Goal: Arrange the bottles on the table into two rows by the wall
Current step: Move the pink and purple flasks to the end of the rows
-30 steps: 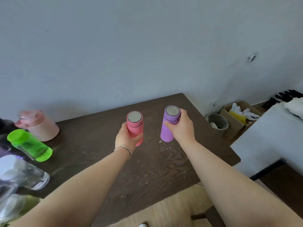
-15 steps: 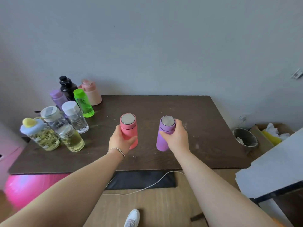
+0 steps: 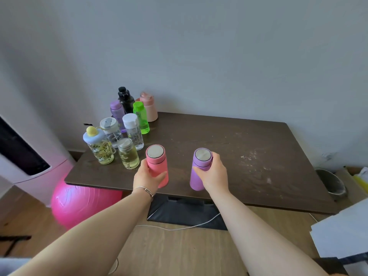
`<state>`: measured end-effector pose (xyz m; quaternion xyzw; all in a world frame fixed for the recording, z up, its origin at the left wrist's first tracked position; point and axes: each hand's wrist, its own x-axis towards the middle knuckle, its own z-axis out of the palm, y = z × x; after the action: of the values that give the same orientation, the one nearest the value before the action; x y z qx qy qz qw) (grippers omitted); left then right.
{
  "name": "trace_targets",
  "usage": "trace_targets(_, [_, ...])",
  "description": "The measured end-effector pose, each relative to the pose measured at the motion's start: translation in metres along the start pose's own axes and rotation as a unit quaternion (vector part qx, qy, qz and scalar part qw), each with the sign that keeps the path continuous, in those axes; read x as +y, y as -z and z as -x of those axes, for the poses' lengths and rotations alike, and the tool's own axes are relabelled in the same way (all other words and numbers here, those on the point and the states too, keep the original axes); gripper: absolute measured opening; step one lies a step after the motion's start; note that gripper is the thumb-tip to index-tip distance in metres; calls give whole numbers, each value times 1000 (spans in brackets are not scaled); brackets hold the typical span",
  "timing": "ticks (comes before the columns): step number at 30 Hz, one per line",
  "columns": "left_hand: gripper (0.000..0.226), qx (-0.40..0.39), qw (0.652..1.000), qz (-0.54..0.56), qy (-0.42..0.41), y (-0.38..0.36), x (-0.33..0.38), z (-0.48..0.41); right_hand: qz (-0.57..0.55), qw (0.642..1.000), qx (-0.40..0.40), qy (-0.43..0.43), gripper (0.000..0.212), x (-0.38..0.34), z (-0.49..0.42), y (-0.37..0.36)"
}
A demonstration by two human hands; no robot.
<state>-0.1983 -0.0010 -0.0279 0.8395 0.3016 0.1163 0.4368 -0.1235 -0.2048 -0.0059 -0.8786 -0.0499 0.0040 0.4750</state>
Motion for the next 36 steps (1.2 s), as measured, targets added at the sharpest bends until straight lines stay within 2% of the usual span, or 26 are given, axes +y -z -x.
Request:
trace_targets(9, [49, -20, 1000, 1, -16, 99, -74, -44, 2, 1000, 7, 4, 69, -77, 16, -110])
trace_targets(19, [50, -70, 996, -34, -41, 202, -157, -104, -37, 997, 31, -56, 68, -144, 46, -233])
trace_targets(26, [55, -88, 996, -23, -24, 223, -191, -133, -27, 996, 39, -78, 68, -159, 55, -279])
trace_targets(36, [53, -89, 996, -32, 5, 219, -209, -167, -1, 998, -19, -61, 65, -161, 40, -314])
